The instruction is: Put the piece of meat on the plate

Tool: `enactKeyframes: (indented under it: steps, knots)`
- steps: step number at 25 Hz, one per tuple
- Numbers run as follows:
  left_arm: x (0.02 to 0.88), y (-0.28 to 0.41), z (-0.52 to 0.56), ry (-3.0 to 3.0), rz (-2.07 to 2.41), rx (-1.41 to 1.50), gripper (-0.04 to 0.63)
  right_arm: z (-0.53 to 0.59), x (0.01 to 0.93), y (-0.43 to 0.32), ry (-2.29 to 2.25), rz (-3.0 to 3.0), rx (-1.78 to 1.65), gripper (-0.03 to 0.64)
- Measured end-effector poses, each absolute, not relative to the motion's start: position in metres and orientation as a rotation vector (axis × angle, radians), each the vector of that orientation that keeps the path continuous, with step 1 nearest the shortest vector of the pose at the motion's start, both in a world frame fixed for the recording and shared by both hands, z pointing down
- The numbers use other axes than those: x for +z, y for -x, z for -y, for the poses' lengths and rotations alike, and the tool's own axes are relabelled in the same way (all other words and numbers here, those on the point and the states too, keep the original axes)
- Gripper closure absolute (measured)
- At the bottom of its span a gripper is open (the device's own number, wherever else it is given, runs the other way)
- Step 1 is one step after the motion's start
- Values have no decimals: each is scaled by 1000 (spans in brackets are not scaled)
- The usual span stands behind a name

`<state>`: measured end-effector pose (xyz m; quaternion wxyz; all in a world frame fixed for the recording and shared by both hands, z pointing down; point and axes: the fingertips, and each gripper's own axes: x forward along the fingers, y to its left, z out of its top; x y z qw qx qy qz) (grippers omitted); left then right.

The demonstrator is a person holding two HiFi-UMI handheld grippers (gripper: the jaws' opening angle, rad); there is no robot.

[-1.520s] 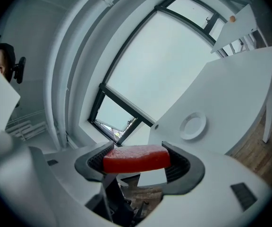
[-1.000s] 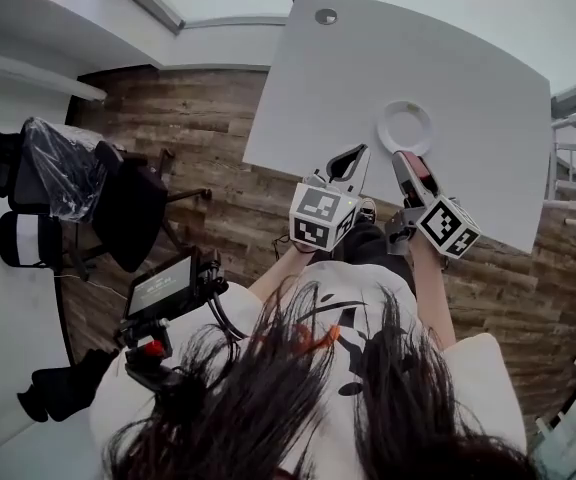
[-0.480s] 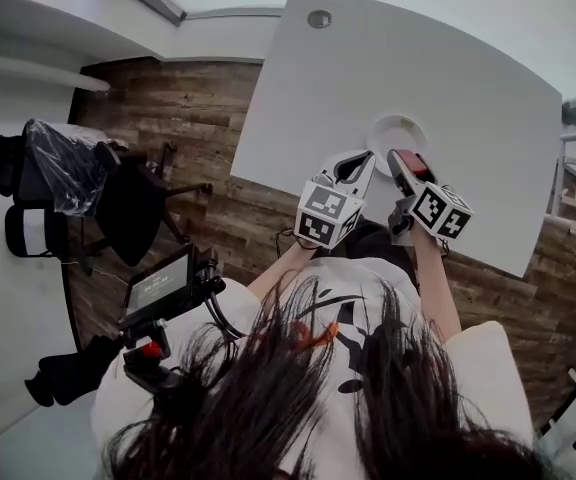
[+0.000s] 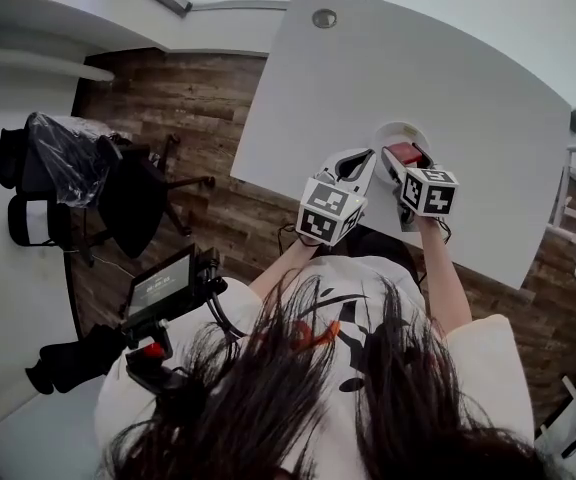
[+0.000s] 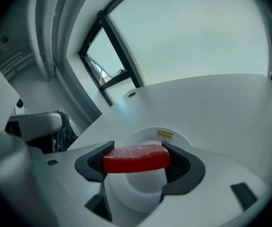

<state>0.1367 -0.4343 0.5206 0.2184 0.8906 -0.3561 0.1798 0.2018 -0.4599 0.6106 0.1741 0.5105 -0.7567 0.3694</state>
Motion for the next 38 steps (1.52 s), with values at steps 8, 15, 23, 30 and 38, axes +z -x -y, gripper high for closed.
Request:
enactKeyframes:
  steps: [8,15,23,30,38]
  knots:
    - [524,-134,438,-2455,1002,501,591,452,627,-198,-1364,2081,943,290]
    - [523,-132,439,-2456,1009,504,591,447,636,-197,-1293,2031,849,290]
    - [525,-131,442,-2456,1022,514,591,445,645,-196,-1218,1997,657,288]
    - [528,-130,439,-2452,1019,518,591,446,647,-197,-1213,2006,626,288]
    - [529,-130,438,-2450,1015,517,591,448,649,-197,-1220,1995,652,288]
